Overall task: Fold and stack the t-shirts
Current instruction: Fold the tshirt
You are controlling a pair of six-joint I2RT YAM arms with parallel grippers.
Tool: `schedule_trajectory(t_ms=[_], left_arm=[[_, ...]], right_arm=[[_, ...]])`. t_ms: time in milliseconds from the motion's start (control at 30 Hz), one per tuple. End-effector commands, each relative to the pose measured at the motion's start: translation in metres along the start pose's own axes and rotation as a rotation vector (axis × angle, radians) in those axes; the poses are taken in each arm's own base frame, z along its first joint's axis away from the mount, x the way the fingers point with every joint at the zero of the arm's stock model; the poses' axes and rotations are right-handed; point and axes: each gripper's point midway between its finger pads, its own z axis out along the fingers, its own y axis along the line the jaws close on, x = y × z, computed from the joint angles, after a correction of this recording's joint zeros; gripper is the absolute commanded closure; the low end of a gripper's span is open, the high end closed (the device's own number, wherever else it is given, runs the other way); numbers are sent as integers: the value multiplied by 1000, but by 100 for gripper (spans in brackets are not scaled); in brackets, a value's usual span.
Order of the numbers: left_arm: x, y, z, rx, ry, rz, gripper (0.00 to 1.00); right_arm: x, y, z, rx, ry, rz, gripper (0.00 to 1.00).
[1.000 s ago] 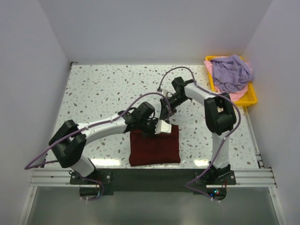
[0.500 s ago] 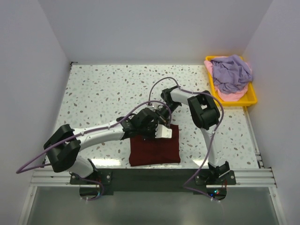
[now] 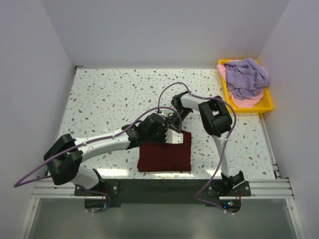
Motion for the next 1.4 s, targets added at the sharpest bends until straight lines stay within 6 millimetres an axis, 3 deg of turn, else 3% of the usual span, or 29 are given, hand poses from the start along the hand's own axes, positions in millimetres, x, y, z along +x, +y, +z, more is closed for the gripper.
schedule_trajectory(t_ms=[0,200,400,600,800,1167,1333,1367], left_arm=[[-23,42,-10,-152,-80,57,100],[-30,63,-14,-195,-104,82,100],[-39,53,-12,-149,-151,129,100],[-57,56,-12,-179,-207,193,100],[-62,62,-10,-227,-211,229,100],[-40,73,2,-310,-118,253,100],[-35,67,2,-269,-96,246,100],[-30,61,1,-235,-74,225,96]], right_arm=[[-2,1,-3,-7,5,-34,100],[1,2,-2,-24,14,-36,100],[1,1,-1,-26,16,-42,100],[4,-1,0,-28,27,-44,100],[5,-1,1,-30,30,-47,100],[8,2,-3,-28,38,-55,100],[3,6,-10,0,37,-68,100],[2,5,-12,16,41,-76,100]])
